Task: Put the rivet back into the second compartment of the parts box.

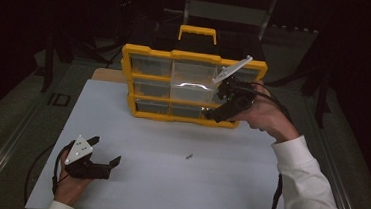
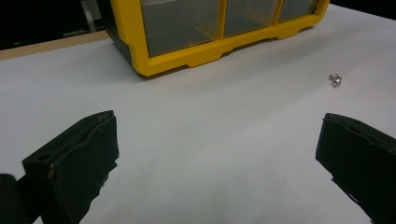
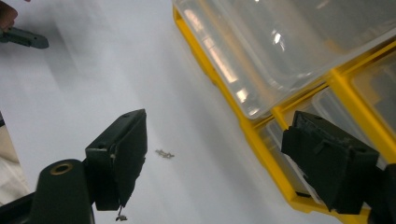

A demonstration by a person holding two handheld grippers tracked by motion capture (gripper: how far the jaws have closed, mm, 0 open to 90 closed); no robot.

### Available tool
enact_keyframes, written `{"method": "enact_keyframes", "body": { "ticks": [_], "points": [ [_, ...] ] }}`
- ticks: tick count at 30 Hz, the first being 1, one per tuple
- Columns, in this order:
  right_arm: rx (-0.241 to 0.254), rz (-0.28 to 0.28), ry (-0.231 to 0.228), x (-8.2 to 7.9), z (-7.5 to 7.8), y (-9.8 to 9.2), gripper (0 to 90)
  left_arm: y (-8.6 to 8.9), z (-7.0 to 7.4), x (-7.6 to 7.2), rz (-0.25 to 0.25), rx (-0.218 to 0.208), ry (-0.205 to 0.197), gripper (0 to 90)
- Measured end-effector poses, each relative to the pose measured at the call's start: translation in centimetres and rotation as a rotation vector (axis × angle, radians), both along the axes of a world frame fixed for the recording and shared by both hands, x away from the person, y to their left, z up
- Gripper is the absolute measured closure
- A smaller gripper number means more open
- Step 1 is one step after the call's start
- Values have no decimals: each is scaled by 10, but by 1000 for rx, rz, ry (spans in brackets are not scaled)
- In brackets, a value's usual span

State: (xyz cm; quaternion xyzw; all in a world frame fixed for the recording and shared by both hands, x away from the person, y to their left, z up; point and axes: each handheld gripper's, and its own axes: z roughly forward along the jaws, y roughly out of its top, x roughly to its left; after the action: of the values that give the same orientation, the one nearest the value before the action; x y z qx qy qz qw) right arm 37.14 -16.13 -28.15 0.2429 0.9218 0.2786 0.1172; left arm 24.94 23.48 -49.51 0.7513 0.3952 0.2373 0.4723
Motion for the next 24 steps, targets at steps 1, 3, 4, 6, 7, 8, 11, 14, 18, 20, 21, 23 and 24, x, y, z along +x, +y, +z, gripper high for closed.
{"method": "enact_keyframes", "body": {
  "ticks": [1, 3, 4, 6, 7, 8, 11, 14, 18, 20, 21, 23, 24],
  "points": [
    [0, 0, 0, 0, 0, 0, 201, 0, 0, 0, 0, 0, 0, 2],
    [1, 3, 1, -2, -6, 1, 201, 0, 0, 0, 1, 2, -1, 2],
    [-2, 4, -1, -3, -8, 1, 200, 0, 0, 0, 0, 3, -2, 2],
    [-1, 12, 2, -4, -12, 3, 199, 1, 0, 0, 1, 3, -3, 2],
    [-1, 12, 2, -4, -12, 3, 199, 1, 0, 0, 1, 3, -3, 2],
    [-5, 13, 3, -5, -14, 4, 197, 1, 1, -1, 0, 4, -2, 2],
    [-10, 17, -1, -7, -20, 6, 194, 1, 1, -1, 0, 2, -3, 2],
    [1, 18, -1, -8, -22, 7, 195, 1, 1, -1, 1, 1, -4, 2],
    [-13, 27, -8, -10, -31, 10, 194, 0, 0, -1, 2, -4, 0, 2],
    [-15, 27, -9, -11, -32, 10, 195, 0, 0, -1, -1, -4, 1, 2],
    [-15, 33, -3, -13, -34, 13, 194, 0, 0, -1, -2, -5, 1, 2],
    [-23, 45, -4, -13, -36, 16, 194, 0, 0, 0, 0, -7, 2, 2],
    [-31, 51, -4, -14, -36, 18, 192, 0, 0, 0, 2, -8, 3, 2]
  ]
}}
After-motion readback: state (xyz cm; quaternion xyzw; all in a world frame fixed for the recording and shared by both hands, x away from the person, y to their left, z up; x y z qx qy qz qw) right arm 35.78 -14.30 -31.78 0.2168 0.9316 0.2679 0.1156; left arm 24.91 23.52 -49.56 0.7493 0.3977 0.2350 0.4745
